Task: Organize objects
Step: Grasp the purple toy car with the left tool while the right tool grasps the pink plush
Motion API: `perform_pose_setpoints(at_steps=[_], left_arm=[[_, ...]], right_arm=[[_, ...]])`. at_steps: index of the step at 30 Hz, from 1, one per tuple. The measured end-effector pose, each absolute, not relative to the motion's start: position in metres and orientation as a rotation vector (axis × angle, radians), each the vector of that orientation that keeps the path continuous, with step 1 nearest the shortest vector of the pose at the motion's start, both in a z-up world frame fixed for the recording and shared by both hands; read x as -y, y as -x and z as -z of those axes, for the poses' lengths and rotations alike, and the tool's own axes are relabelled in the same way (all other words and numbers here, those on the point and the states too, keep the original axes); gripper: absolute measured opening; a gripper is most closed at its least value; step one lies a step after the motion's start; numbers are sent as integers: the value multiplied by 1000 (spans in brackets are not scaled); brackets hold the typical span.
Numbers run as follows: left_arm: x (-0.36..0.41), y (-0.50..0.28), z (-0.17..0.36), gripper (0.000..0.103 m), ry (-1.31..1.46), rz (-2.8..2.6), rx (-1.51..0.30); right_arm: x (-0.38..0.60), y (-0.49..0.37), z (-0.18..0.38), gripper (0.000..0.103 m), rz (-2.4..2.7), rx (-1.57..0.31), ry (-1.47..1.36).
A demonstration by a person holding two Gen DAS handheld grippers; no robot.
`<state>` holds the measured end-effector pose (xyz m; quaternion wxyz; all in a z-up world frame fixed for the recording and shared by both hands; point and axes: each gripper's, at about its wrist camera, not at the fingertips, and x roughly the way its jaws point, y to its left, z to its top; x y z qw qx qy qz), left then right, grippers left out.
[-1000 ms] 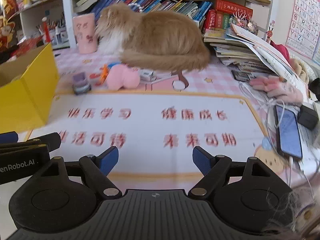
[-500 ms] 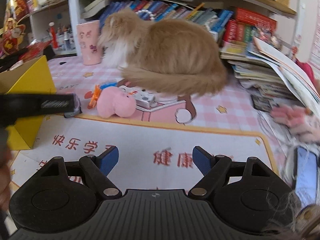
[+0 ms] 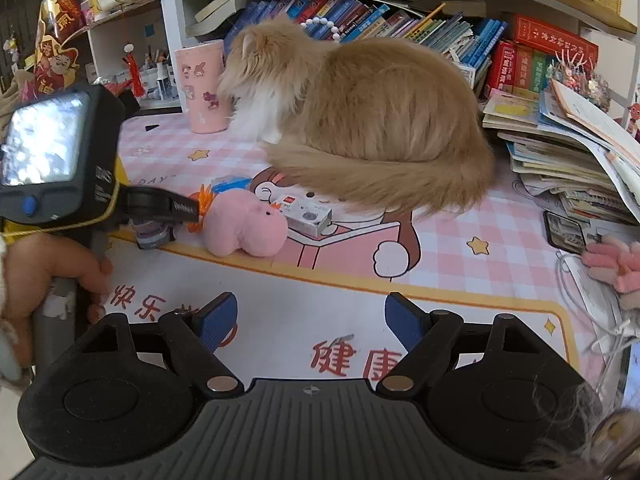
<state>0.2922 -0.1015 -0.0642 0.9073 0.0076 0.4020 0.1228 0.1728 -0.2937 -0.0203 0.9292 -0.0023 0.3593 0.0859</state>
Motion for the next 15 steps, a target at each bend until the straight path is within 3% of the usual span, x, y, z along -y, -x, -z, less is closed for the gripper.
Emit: perform_pose_setpoints(at_steps=[1, 2, 10, 15], left_arm=[[99, -292, 65, 55, 4, -257, -814], [98, -292, 65, 43, 16, -250, -811], [95, -259, 35, 41, 50, -164, -737], [97, -224, 18, 41, 33, -142, -722]], right_arm=[[294, -175, 20, 80, -182, -736, 7], [294, -177, 20, 80, -188, -736, 10], [291, -201, 24, 80, -277, -732, 25], [272, -231, 34, 77, -379, -646, 176]])
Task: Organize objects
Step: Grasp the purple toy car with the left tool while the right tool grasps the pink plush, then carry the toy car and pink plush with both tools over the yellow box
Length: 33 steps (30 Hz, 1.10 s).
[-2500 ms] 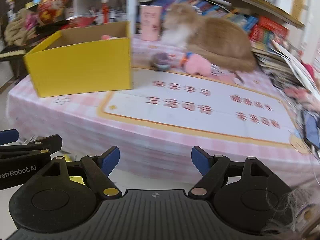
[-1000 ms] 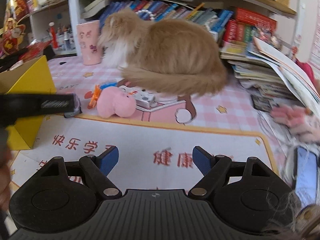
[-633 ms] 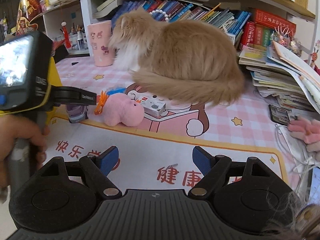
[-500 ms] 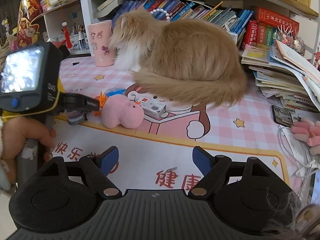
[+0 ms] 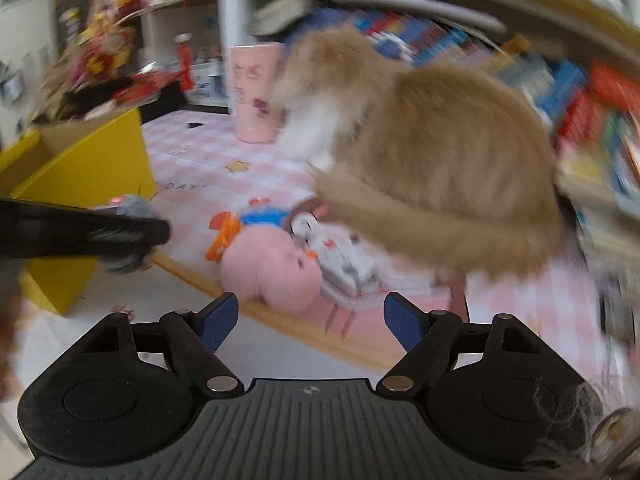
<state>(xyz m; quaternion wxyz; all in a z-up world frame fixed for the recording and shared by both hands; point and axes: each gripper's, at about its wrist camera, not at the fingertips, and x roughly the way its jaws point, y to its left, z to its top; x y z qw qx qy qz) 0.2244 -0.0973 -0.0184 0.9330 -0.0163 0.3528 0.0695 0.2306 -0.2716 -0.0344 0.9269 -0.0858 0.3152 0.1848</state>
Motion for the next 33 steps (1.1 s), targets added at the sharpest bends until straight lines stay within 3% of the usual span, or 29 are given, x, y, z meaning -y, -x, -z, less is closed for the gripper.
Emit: perform_pose_setpoints(at_steps=[4, 9, 15, 33], left_arm=[[97, -200, 8, 42, 1, -143, -703], [104, -173, 6, 41, -92, -113, -688], [108, -152, 5, 41, -80, -61, -694], [77, -103, 14, 42, -31, 84, -723]], right_arm=[[250, -256, 46, 68, -509, -597, 336], [225, -283, 62, 66, -624, -625, 429], [219, -292, 69, 58, -604, -674, 366], [241, -157, 16, 58, -366, -693, 177]])
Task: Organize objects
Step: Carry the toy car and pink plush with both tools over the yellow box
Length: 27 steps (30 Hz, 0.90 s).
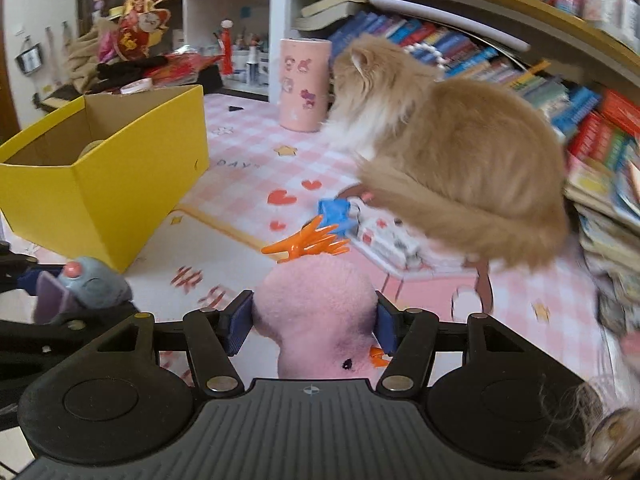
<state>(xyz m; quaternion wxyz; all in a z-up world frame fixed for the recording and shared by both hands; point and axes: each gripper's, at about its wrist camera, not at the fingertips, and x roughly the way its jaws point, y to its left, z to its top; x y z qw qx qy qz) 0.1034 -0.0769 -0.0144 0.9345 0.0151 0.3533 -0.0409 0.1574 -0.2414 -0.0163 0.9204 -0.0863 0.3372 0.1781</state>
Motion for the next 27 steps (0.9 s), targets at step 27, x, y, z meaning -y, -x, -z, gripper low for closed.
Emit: perform_pose_setpoints(at_steps=[27], left_arm=[[-62, -1, 11, 41, 55, -33, -716]], right_arm=[[105, -30, 16, 58, -447, -790, 189]])
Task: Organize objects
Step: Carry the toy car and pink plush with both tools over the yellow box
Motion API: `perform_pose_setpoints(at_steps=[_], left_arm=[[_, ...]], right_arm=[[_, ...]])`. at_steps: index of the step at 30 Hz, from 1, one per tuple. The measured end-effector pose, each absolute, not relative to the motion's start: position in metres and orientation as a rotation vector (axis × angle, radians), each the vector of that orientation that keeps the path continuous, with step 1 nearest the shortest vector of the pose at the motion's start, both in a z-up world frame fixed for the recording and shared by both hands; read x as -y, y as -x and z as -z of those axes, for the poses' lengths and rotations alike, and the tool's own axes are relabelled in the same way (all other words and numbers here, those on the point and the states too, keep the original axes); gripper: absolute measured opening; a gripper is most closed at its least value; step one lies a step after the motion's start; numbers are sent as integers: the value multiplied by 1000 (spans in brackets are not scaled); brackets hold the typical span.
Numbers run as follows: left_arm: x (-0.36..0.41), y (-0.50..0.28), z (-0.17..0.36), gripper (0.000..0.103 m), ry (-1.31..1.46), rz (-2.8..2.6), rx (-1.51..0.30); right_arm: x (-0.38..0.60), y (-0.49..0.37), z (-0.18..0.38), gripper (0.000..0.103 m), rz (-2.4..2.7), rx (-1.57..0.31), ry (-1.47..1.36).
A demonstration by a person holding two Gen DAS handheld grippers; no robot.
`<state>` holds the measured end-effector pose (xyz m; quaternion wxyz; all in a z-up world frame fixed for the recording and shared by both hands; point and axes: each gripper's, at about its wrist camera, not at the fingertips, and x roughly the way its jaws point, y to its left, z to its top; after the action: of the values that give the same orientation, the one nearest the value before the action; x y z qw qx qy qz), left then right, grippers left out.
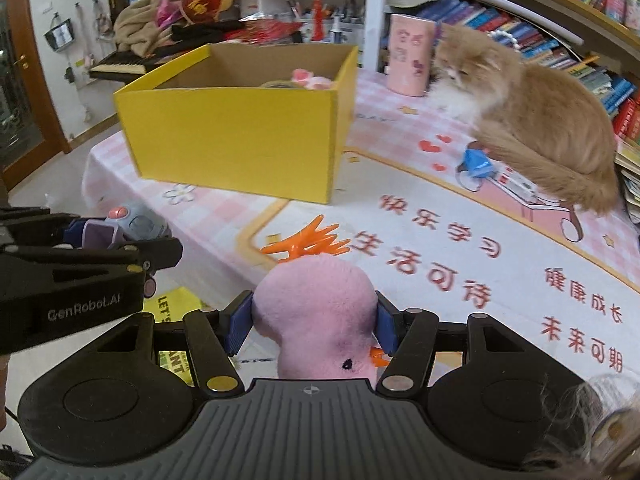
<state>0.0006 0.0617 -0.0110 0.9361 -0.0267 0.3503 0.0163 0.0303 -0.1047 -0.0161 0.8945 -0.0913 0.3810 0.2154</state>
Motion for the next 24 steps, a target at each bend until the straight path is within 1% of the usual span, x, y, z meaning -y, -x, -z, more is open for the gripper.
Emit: perform_pose_setpoints(at_steps=[15, 19, 24], left_arm=[[-113, 35, 7, 41, 65, -75, -666], [-122, 35, -8, 41, 43, -110, -591], [-129, 8, -42, 41, 36, -108, -454]], right_arm=[[50, -2, 16, 58, -496, -787, 204], [42, -5, 7, 58, -497, -760, 194], [42, -30, -26, 58, -447, -638, 159]])
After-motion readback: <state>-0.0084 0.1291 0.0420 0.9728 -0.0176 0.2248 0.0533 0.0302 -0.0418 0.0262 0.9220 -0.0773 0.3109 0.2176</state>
